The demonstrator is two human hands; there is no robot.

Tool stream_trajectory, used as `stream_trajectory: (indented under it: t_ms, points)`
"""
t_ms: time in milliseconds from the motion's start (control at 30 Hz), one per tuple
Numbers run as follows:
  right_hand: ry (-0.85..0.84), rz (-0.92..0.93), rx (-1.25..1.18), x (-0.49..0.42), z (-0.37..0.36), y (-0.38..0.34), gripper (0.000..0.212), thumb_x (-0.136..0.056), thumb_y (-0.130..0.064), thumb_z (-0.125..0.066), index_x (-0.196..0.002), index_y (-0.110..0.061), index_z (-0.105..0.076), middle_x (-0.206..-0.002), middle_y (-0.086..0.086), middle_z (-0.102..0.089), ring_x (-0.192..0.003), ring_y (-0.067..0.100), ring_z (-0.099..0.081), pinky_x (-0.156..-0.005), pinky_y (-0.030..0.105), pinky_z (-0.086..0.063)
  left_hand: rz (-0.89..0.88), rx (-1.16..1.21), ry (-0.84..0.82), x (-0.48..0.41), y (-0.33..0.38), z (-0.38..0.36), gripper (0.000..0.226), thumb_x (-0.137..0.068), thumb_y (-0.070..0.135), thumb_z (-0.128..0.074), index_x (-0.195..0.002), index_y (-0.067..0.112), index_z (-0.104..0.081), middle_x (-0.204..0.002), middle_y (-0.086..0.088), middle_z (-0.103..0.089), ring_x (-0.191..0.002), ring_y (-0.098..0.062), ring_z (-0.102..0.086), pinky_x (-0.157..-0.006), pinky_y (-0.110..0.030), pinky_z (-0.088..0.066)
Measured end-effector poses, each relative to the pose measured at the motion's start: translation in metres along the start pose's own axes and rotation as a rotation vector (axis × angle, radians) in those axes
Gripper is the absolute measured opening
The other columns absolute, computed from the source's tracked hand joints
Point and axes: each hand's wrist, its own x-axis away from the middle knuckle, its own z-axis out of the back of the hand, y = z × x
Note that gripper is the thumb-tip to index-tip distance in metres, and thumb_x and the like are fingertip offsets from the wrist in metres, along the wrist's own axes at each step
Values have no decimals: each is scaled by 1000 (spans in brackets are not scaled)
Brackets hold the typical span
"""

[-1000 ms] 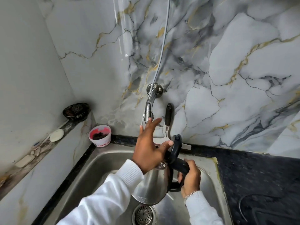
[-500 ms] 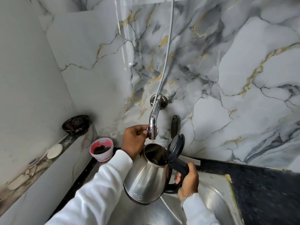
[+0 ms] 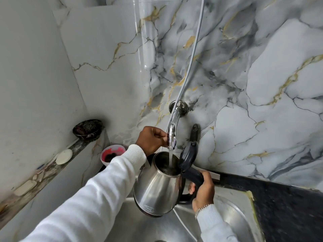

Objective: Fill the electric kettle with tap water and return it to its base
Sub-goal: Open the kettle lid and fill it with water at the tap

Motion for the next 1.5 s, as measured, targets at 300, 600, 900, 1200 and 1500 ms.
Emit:
stream_trajectory:
  t_ms: [300, 600, 900, 1200, 1500]
  points:
    - [-7, 15, 21, 1, 2, -4, 38, -80, -24, -48, -45, -11, -39, -32, 5, -32, -30, 18, -27, -36, 24, -22, -53, 56, -69, 6, 3, 7, 18, -87, -12, -54, -101, -19, -63, -86, -20, -66, -55, -4, -67, -63, -15, -57]
    - [-13, 36, 58, 1, 9, -8, 34, -84, -22, -47, -53, -8, -49, -34, 4, -35, -30, 17, -29, -36, 23, -23, -46, -20, 82, 9, -3, -6, 23, -68, 14, -84, -76, 6, -64, -73, -15, -69, -67, -22, -63, -74, -35, -58]
    - [15, 55, 104, 18, 28, -18, 31, -68, -34, -55, -51, -9, -51, -34, 5, -35, -31, 17, -31, -35, 22, -23, -355, -144, 403, 58, 1, -36, 24, -90, 24, -57, -108, 8, -57, -102, -8, -68, -97, -22, -63, -80, -24, -43]
    - [96, 77, 153, 51, 52, -52, 32, -59, -38, -60, -52, -7, -50, -37, 6, -37, -29, 19, -32, -35, 20, -20, -791, -443, 85, 147, -9, -39, 50, -90, 30, -49, -133, 4, -48, -142, -15, -48, -134, -24, -44, -111, -37, -39]
    - [76, 146, 150, 102, 84, -90, 27, -66, -33, -57, -59, -7, -56, -35, 2, -38, -30, 16, -31, -36, 21, -21, -806, -680, 19, 203, -9, -31, 48, -93, 28, -49, -134, 3, -50, -144, -17, -49, -139, -30, -40, -118, -43, -28]
